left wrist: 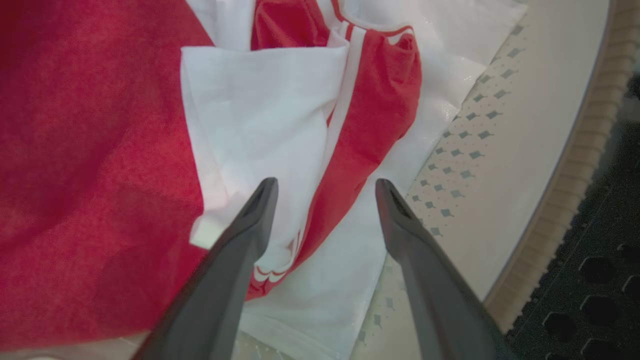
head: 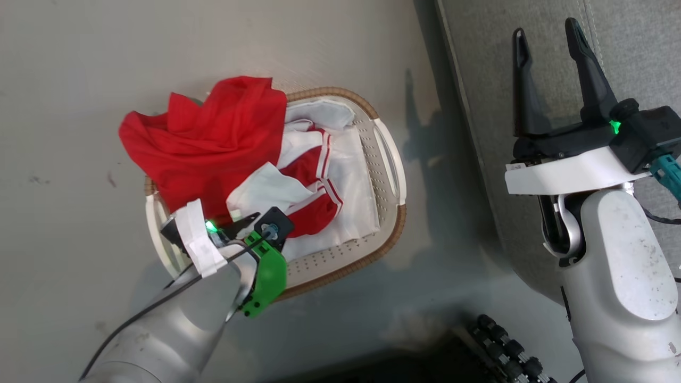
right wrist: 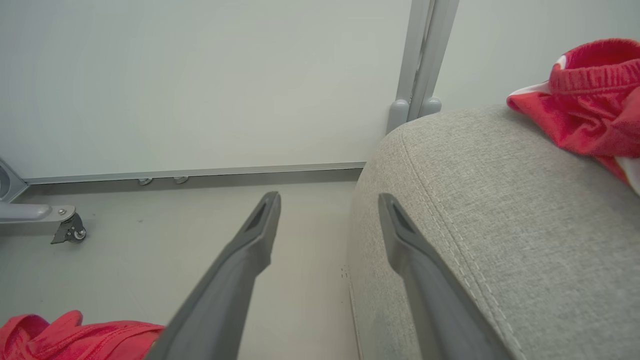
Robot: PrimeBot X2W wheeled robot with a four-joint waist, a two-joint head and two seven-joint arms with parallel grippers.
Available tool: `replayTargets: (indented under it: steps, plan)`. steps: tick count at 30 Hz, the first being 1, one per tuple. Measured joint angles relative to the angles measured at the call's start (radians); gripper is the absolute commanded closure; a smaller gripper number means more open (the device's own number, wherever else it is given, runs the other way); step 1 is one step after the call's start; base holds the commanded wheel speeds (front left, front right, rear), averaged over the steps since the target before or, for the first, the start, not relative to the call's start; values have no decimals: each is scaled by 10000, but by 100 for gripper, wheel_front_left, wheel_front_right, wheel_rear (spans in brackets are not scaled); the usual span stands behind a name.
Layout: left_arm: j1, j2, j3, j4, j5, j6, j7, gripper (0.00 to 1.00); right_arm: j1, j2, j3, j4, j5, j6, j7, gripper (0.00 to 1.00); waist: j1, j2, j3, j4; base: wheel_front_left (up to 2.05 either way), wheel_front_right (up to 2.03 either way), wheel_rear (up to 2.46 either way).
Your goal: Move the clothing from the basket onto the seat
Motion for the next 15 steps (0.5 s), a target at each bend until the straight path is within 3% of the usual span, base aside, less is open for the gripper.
replayTargets:
  steps: [7, 15]
  plan:
    - [-580, 299, -288, 665, -42, 25, 213, 0, -344, 0, 67, -232, 205, 0, 0, 0, -1, 0, 791, -426, 0, 0, 0]
    - [-891, 433, -384, 1026, 58, 443, 299, 0, -511, 4, 163, -378, 395, 0, 0, 0, -1, 0, 1348, -784, 0, 0, 0]
